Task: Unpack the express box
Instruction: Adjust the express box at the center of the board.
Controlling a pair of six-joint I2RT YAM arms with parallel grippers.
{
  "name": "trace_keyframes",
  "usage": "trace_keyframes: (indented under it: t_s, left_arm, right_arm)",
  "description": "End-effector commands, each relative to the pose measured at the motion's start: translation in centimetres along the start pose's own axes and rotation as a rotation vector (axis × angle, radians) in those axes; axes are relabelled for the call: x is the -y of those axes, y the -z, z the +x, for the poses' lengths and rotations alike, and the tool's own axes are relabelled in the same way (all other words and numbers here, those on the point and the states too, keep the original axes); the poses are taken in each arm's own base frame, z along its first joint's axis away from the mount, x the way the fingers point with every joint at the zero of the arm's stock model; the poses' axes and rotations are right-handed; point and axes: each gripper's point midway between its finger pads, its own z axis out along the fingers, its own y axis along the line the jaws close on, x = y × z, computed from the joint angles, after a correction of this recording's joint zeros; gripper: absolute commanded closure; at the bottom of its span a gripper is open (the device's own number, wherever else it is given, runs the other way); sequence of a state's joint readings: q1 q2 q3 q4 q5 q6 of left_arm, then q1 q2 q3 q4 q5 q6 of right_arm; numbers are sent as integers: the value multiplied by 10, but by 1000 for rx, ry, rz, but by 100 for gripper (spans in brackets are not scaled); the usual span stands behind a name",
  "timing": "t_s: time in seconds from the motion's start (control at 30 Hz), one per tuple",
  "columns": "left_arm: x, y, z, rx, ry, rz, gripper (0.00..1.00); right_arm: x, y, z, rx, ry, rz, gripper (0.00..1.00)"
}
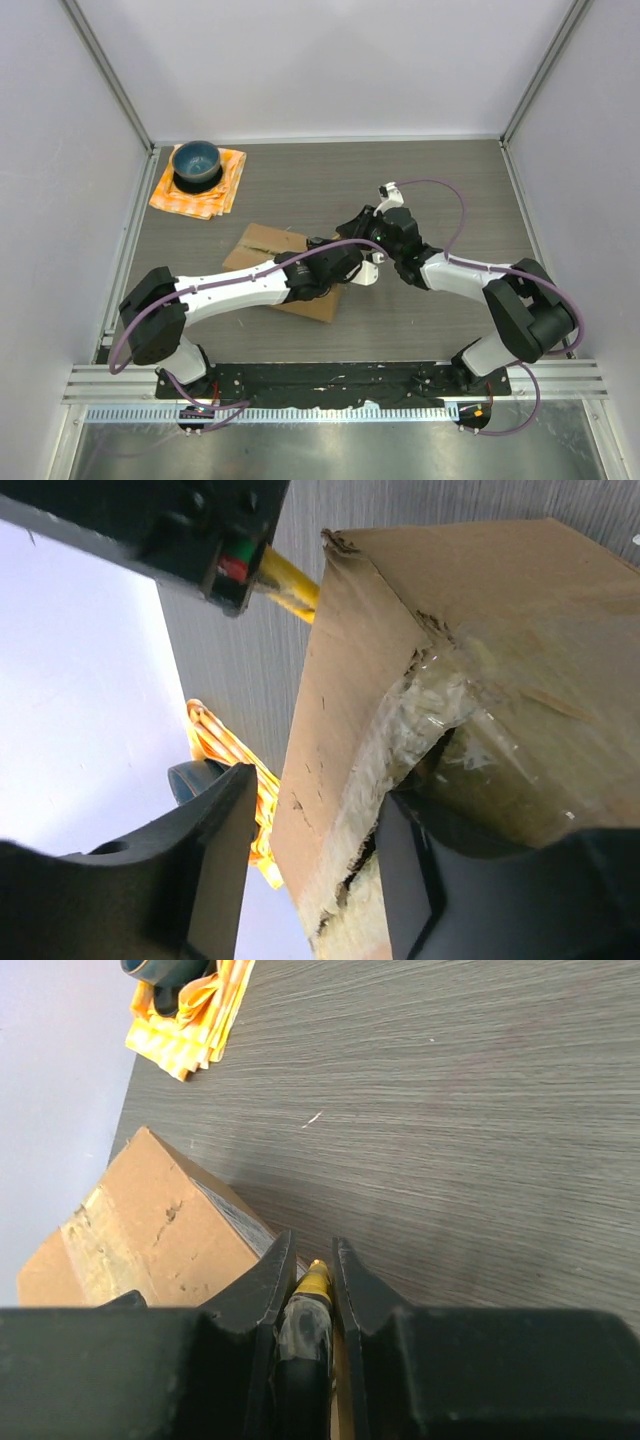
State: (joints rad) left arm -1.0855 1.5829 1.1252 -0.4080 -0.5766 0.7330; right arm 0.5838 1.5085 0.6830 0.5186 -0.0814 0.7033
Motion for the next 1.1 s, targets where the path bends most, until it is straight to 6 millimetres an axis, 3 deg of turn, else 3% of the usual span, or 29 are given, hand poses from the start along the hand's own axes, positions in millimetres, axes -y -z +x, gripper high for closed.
trace_keyframes:
  t_s: [0.0,0.1,0.23,0.47,0.57,0.8,1.07]
  left_arm:
    - [-19,3,6,-23,70,-96,48]
    - [-12,0,12,-38,76,-91,57]
    - [-4,-3,19,-50,100,-76,83]
    - [-2,-3,28,-60,182,-60,100]
    - [-10,-2,28,-51,219,-45,100]
    - [-12,-4,27,-53,242,-29,100]
    - [-8,-2,27,-58,265,24,100]
  right_arm:
    - [-19,19,-41,79,39,-28,99]
    - [-10,35,-64,143,32,13,99]
    - [0,56,-76,188,34,55,99]
    - [17,83,-60,190,7,87,99]
    - [15,91,-58,207,-23,69,99]
    - [15,93,-29,180,-174,-20,99]
    - [-11,94,-37,231,-253,-195,99]
